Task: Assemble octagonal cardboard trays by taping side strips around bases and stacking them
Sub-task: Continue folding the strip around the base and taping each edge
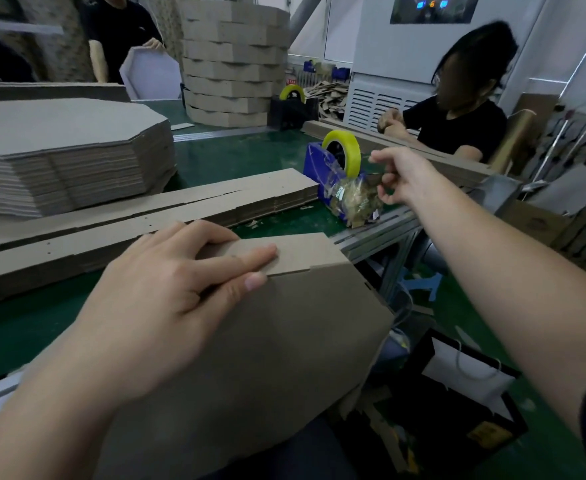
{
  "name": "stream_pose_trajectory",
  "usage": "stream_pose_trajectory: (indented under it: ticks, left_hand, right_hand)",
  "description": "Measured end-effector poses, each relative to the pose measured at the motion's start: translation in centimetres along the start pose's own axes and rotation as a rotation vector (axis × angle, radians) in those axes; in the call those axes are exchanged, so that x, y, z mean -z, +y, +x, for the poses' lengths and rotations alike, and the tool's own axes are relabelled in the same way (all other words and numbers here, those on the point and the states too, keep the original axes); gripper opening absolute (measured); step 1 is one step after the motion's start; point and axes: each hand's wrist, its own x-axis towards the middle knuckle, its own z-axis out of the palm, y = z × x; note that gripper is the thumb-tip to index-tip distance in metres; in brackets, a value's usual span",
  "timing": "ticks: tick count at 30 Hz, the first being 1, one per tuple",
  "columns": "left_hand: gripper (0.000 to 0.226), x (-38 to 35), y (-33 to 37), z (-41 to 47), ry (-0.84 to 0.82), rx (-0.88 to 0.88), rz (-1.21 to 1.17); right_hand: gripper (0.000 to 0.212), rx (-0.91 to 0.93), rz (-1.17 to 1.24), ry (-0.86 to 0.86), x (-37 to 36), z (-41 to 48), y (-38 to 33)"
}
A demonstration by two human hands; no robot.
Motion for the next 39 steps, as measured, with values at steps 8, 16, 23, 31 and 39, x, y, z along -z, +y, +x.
stream_pose_trajectory:
  ticks: [8,16,23,31,39]
  left_hand:
    - [0.041,-0.3,-0.2,0.2,-0.002,0.009,-0.100]
    - [0.040,-0.2,-0.2,0.4,0.016,-0.008,-0.110]
    - [0.039,0.0,0.4,0.4,0.027,-0.024,-0.087]
    - [0.041,0.2,0.8,0.6,0.017,-0.018,-0.059]
    - [0.041,0.4,0.9,0.1,-0.011,-0.069,0.014]
  right_hand:
    - [0.032,0.257,0.535,-0.087,0.9,-1.8,4.8]
    - [0.018,0.388,-0.187,0.196,2.0,-1.6,7.3]
    - [0.008,0.540,-0.337,0.329,2.1,-6.8,7.5]
    - [0.009,0.755,0.065,-0.136,-1.5,-23.3,5.0]
    - [0.021,0.237,0.448,-0.181,-5.8,-29.0,10.9]
